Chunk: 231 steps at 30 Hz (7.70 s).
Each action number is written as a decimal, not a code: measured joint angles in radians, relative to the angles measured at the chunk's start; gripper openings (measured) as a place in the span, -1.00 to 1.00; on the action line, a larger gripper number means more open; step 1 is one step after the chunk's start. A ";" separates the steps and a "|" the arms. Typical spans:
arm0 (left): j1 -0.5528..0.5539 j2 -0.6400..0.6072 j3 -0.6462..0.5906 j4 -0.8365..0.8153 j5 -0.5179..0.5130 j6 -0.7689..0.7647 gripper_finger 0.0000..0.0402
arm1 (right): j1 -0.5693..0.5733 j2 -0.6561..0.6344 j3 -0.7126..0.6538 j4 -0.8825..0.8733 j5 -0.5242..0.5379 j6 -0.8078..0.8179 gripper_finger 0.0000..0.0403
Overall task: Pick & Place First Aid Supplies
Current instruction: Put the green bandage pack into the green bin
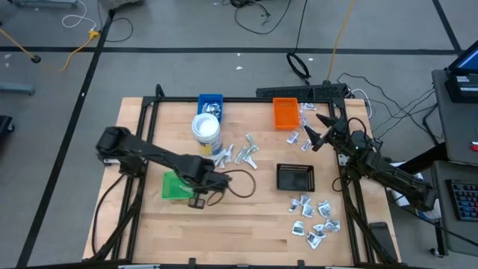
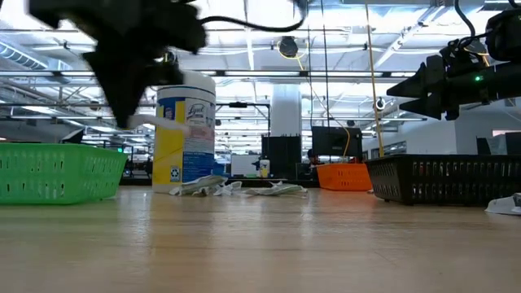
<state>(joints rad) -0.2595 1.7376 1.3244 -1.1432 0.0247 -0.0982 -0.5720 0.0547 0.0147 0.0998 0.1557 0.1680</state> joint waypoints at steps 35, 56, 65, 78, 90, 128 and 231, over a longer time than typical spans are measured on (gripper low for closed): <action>-0.024 -0.334 -0.398 -0.015 0.054 -0.003 -0.40 | 0.000 0.000 0.000 0.000 0.000 0.000 0.95; 0.003 -0.300 -0.295 -0.024 0.053 -0.303 0.47 | 0.000 0.000 0.000 0.000 0.000 0.000 0.95; 0.026 -0.189 -0.130 -0.022 0.055 -0.621 0.38 | 0.000 0.000 0.000 0.000 0.000 0.000 0.95; 0.062 0.046 0.125 -0.018 0.063 -0.928 0.39 | 0.000 0.000 0.000 0.000 0.000 0.000 0.95; 0.191 0.326 0.480 -0.013 0.062 -0.905 0.42 | 0.000 0.000 0.000 0.000 0.000 0.000 0.95; 0.410 0.522 0.453 0.122 -0.019 -0.284 0.20 | 0.000 0.002 0.000 -0.001 0.000 0.000 0.95; 0.013 -0.374 -0.460 0.149 0.080 -0.099 -0.84 | 0.000 0.003 0.000 0.000 0.000 0.000 0.95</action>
<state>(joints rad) -0.2462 1.3638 0.8646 -0.9943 0.1045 -0.1975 -0.5720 0.0574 0.0144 0.0998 0.1557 0.1680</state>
